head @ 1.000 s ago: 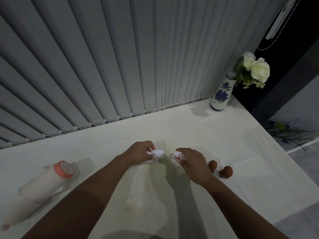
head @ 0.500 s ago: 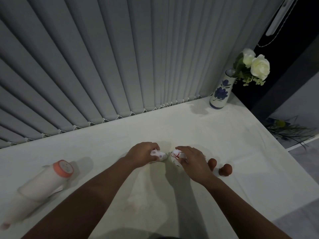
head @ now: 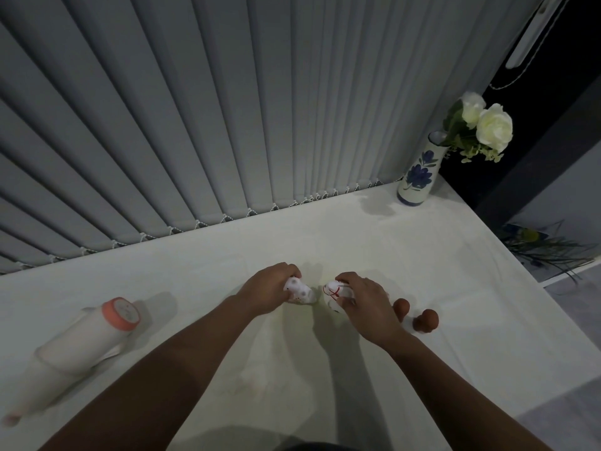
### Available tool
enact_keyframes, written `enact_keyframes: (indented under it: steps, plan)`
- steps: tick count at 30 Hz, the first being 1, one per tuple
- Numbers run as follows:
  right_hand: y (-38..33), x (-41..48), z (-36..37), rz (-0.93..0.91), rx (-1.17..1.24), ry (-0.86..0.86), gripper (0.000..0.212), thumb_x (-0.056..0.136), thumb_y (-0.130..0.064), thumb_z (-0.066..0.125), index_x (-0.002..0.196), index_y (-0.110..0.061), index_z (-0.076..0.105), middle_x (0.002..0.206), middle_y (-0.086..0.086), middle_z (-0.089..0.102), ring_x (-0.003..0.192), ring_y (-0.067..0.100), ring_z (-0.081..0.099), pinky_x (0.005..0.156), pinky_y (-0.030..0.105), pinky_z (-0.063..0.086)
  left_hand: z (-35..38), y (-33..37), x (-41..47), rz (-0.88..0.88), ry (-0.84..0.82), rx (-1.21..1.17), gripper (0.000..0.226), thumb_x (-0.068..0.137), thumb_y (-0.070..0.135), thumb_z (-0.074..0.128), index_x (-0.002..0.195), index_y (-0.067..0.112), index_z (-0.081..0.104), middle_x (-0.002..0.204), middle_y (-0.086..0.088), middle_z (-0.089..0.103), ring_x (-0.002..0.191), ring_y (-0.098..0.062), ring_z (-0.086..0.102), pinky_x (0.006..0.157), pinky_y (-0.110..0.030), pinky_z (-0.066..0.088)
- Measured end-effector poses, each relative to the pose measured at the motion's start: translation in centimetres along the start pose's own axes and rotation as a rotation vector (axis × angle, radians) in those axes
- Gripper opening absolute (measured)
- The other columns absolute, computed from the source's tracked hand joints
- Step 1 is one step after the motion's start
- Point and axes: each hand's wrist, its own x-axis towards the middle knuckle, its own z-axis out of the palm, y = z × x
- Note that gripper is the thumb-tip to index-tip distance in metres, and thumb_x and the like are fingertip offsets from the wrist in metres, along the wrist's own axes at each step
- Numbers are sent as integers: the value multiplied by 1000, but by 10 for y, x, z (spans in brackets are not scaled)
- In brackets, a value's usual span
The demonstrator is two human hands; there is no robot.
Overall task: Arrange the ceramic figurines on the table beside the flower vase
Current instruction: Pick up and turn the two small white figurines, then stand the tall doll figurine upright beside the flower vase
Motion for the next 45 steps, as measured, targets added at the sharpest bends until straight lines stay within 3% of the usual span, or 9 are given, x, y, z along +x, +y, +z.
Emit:
enact_keyframes:
  steps: [11, 18, 24, 29, 34, 40, 45]
  plan:
    - [-2, 1, -2, 9, -6, -28, 30, 84, -11, 61, 112, -20, 55, 98, 3, 67, 88, 23, 57, 74, 28, 32, 4, -5, -13, -20, 80, -4, 58, 83, 19, 65, 137, 21, 43, 141, 0, 50, 127, -21, 45, 100, -32, 38]
    - [-11, -1, -5, 85, -13, -72, 27, 85, -13, 58, 111, -18, 54, 102, 5, 67, 95, 27, 55, 76, 33, 37, 4, -21, -49, -61, 203, 73, 53, 89, 18, 58, 138, 22, 39, 142, 0, 47, 127, -22, 43, 101, -34, 40]
    - [-22, 2, -5, 103, -97, -49, 25, 85, -14, 61, 109, -11, 58, 101, 11, 69, 97, 31, 61, 85, 38, 43, -8, -53, -90, -139, 302, 81, 47, 89, 20, 57, 134, 20, 44, 138, -2, 50, 126, -23, 45, 101, -37, 41]
    - [-35, -15, 7, 116, -196, 77, 52, 79, -9, 67, 128, -5, 50, 131, 16, 56, 122, 37, 47, 107, 42, 30, -16, -83, -133, -121, 366, 116, 44, 87, 18, 60, 130, 17, 50, 134, -4, 55, 123, -25, 49, 98, -39, 44]
    - [-75, -41, 36, 165, -313, 228, 55, 70, -4, 67, 124, -8, 53, 134, 19, 53, 123, 41, 46, 108, 52, 34, -34, -114, -172, -69, 450, 203, 42, 81, 12, 65, 123, 13, 57, 127, -10, 60, 119, -31, 53, 99, -42, 44]
    - [-148, -67, 87, 143, -298, 223, 57, 69, -7, 71, 124, -9, 54, 137, 19, 50, 125, 47, 41, 106, 59, 33, -52, -151, -216, -113, 548, 221, 41, 76, 18, 59, 117, 16, 58, 126, -10, 60, 123, -31, 51, 104, -43, 39]
    - [-202, -79, 133, 84, -248, 157, 55, 76, -10, 69, 128, -13, 53, 144, 15, 45, 131, 42, 38, 110, 58, 28, -62, -190, -260, -140, 552, 272, 45, 73, 23, 61, 116, 16, 54, 123, -11, 60, 114, -32, 53, 100, -44, 41]
